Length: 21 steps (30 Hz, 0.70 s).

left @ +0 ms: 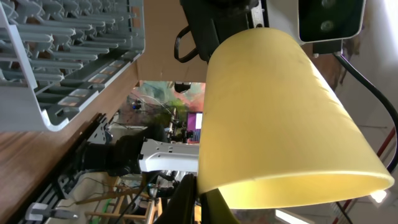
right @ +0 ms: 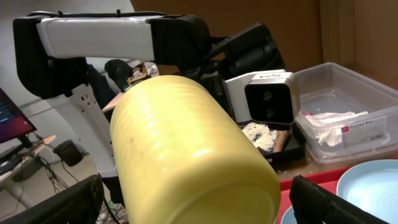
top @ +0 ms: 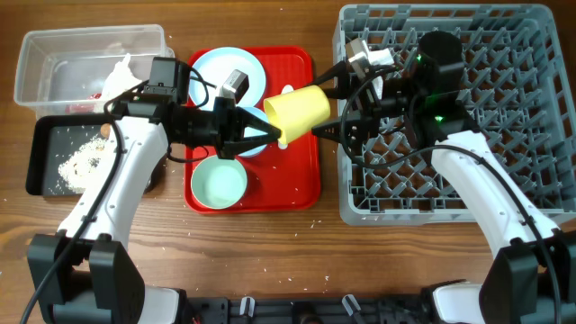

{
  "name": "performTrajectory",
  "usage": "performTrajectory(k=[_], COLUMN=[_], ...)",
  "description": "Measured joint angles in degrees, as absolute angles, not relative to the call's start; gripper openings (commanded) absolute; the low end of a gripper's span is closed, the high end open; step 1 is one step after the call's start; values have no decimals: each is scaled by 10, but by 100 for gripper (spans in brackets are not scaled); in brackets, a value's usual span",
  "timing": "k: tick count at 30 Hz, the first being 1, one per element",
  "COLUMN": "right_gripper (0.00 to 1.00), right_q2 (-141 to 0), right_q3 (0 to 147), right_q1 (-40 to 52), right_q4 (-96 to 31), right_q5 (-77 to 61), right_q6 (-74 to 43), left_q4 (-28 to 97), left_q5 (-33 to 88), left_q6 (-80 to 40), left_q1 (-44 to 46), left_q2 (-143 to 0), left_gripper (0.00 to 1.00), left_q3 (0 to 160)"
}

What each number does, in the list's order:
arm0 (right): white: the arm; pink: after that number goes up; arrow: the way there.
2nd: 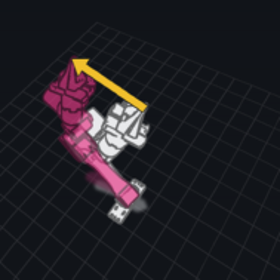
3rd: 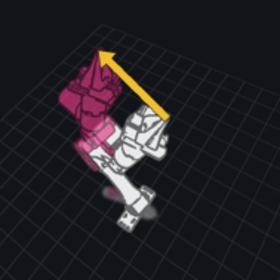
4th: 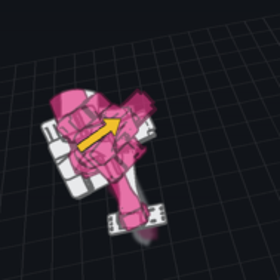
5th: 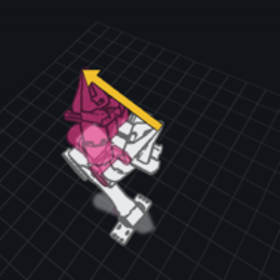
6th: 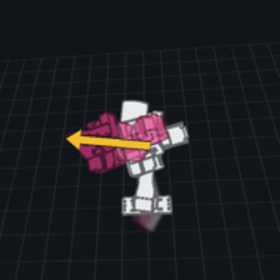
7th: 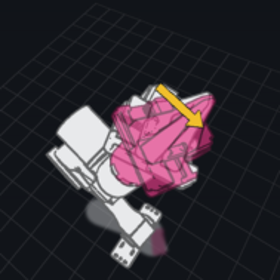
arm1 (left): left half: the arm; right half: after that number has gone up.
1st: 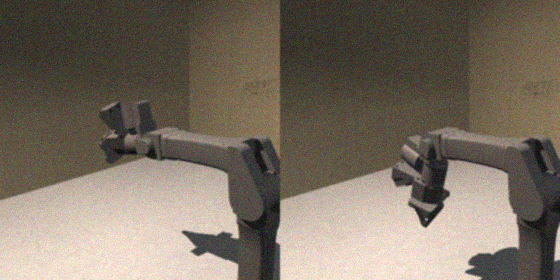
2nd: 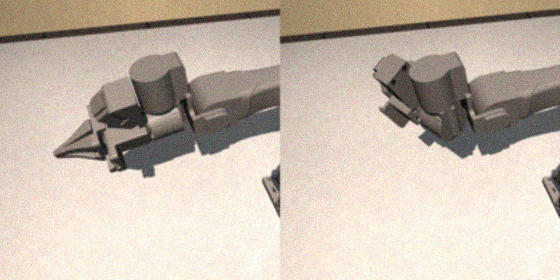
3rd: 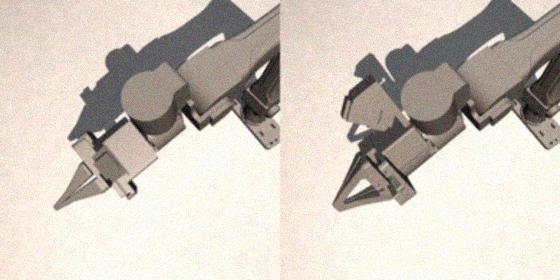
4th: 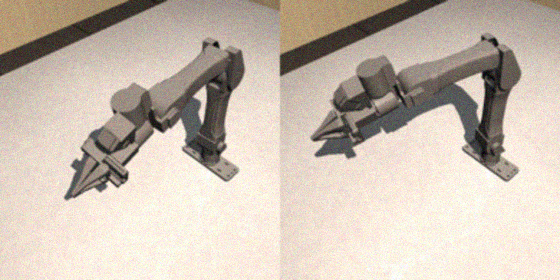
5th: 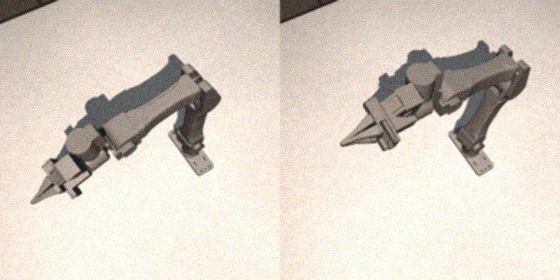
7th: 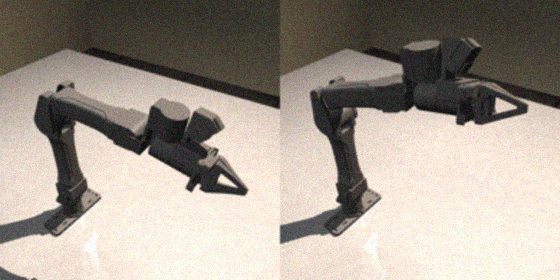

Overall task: Sort waste into correct bins and load items into the dishwasher rack
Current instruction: 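Hold the yellow cup up and grasp it with the right gripper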

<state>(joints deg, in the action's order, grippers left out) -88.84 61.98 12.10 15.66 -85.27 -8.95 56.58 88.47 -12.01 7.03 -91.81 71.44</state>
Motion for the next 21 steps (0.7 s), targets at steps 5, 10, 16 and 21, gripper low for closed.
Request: performTrajectory(k=[5, 10, 16, 21], right_gripper=[79, 64, 49, 48], right_q2=[-893, -898, -898, -898], right_q3=[620, 620, 620, 620], right_q1=[121, 121, 128, 133], right_q4=[195, 211, 218, 224], right_q5=[-882, -893, -893, -894], right_q6=[-94, -96, -96, -98], left_q4=[575, 579, 588, 609], left_q5=[885, 884, 869, 862], left_q6=[-120, -120, -121, -110], left_q1=[70, 70, 66, 66], left_q2=[-918, -918, -918, -918], left_gripper=[4, 4, 4, 4], left_q3=[714, 714, 714, 714])
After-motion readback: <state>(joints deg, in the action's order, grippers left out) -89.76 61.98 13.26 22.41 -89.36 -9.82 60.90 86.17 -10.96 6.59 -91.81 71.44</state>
